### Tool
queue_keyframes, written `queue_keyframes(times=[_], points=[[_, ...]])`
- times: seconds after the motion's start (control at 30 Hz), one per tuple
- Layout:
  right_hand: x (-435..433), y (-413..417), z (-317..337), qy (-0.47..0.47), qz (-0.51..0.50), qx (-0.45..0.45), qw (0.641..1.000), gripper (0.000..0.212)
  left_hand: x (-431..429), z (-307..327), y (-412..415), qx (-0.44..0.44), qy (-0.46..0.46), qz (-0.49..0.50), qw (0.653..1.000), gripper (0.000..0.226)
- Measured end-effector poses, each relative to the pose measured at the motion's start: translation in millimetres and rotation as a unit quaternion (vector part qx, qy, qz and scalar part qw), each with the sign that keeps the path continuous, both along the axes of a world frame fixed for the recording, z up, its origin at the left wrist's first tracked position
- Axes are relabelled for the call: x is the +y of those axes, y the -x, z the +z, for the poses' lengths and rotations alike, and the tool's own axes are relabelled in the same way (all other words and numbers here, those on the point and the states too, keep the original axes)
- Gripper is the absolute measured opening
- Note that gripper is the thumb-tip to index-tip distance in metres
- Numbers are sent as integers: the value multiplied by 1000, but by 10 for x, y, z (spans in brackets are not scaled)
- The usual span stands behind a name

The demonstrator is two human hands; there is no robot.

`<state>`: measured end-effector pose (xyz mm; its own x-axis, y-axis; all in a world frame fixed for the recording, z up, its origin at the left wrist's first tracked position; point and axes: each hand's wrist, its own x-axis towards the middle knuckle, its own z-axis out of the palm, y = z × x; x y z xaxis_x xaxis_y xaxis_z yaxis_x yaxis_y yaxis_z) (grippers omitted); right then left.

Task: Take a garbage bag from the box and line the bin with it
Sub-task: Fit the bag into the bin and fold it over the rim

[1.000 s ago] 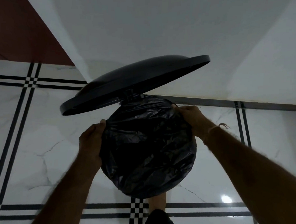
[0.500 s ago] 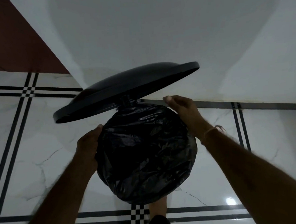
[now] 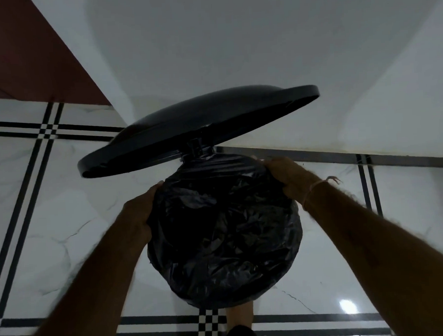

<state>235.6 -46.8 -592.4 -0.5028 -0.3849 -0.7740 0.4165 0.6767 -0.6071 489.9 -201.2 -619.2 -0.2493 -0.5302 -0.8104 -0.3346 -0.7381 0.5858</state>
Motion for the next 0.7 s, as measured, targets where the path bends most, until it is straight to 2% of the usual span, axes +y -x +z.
queue_keyframes(times=[0.1, 0.2, 0.27, 0.37, 0.4, 0.47, 0.57, 0.63, 0.7], points=[[111, 31, -37, -11, 34, 35, 999, 27, -9, -67, -53, 9, -13, 31, 999, 48], [257, -27, -23, 16, -10, 59, 998, 22, 138, 147, -102, -39, -21, -28, 999, 54], [455, -118, -26, 41, -46, 103, 993, 26, 334, 304, -196, -22, -15, 30, 999, 41], [832, -436, -13, 43, -84, 201, 975, 32, 737, 452, -448, 41, 118, 81, 989, 29], [941, -589, 29, 40, -100, 232, 967, 29, 885, 441, -542, 33, 138, 100, 985, 24], [1114, -884, 74, 31, -150, 254, 955, 23, 1195, 401, -643, 5, 118, 150, 982, 25], [1270, -1102, 73, 63, -231, 141, 961, 24, 1515, 398, -732, 11, 18, 202, 979, 34], [1357, -1104, 62, 100, -283, 39, 953, 39, 1629, 364, -803, 8, -49, 212, 976, 23], [1422, -1070, 22, 113, -303, -43, 945, 55, 1719, 279, -888, 19, -95, 178, 979, 15]])
